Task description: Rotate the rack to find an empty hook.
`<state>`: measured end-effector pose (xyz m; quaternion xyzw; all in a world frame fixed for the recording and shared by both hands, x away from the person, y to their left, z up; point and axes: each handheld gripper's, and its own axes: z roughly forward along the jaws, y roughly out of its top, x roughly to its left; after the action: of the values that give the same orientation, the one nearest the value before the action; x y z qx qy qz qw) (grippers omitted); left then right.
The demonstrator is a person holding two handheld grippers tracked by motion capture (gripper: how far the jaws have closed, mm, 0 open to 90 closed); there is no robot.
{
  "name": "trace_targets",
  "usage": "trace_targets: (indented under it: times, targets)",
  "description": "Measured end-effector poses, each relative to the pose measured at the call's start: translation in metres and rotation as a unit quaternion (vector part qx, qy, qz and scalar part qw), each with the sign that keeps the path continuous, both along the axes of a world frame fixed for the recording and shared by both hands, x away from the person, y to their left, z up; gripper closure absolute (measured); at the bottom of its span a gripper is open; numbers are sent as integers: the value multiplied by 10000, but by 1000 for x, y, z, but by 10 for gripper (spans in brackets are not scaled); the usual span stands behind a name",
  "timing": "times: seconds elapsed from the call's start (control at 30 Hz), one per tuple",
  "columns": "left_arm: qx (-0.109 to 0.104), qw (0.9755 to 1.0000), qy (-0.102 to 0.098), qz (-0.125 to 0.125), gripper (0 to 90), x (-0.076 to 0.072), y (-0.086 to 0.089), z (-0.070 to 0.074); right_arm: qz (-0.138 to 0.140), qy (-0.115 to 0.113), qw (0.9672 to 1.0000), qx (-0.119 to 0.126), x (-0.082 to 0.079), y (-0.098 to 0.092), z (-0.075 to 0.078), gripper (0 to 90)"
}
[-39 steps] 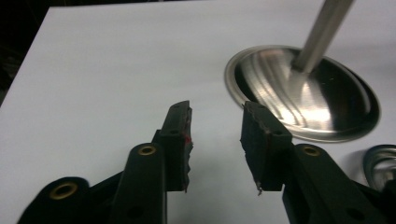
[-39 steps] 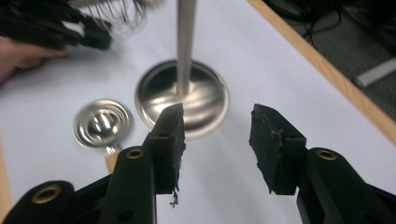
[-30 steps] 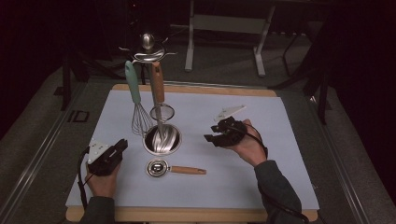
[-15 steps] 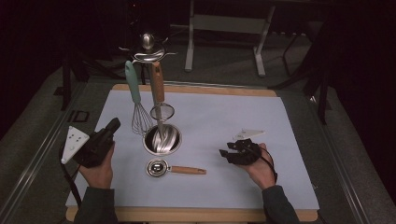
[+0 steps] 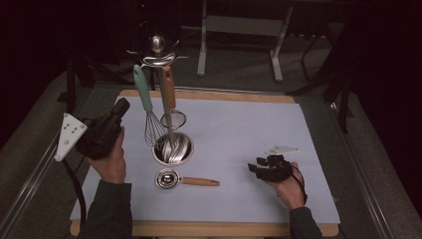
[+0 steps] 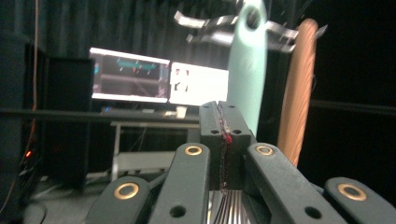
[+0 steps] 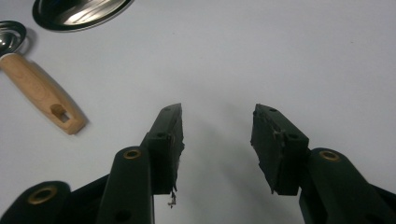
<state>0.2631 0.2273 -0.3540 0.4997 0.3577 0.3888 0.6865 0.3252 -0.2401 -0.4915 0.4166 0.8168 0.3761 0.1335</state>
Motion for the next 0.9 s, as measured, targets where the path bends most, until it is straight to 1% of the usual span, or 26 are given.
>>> trace_targets:
  times: [0.03, 0.17, 0.23, 0.27, 0.3, 0.33, 0.47, 0.57, 0.6, 0.9]
  targets:
    - [10, 10000, -80, -9, 900, 0, -1, 4, -19, 20, 10000, 11, 0, -1, 0, 530]
    - [51, 9995, -296, -94, 900, 2, -9, 22, -43, 35, 10000, 16, 0, -3, -1, 528]
    - [115, 9992, -376, -114, 900, 3, -13, 33, -52, 38, 10000, 15, 0, -4, -1, 528]
    - [115, 9992, -376, -114, 900, 3, -13, 33, -67, 40, 10000, 41, 0, -5, -1, 527]
    - [247, 9985, -480, -64, 900, 5, -19, 43, -87, 31, 9999, 44, 0, -5, -2, 527]
    - [247, 9985, -480, -64, 900, 5, -19, 43, -87, 31, 9999, 44, 0, -5, -2, 527]
    - [376, 9977, -556, -17, 900, 9, -25, 54, -89, 37, 9999, 69, -1, -7, -2, 525]
    - [445, 9977, -502, -32, 900, 14, -29, 58, -82, 40, 9999, 73, 0, -9, -2, 523]
    - [463, 9978, -478, -33, 900, 18, -30, 58, -100, 44, 9999, 96, 0, -10, -1, 522]
    - [545, 9972, -518, 60, 900, 21, -35, 59, -165, 16, 9997, 158, -1, -16, 2, 522]
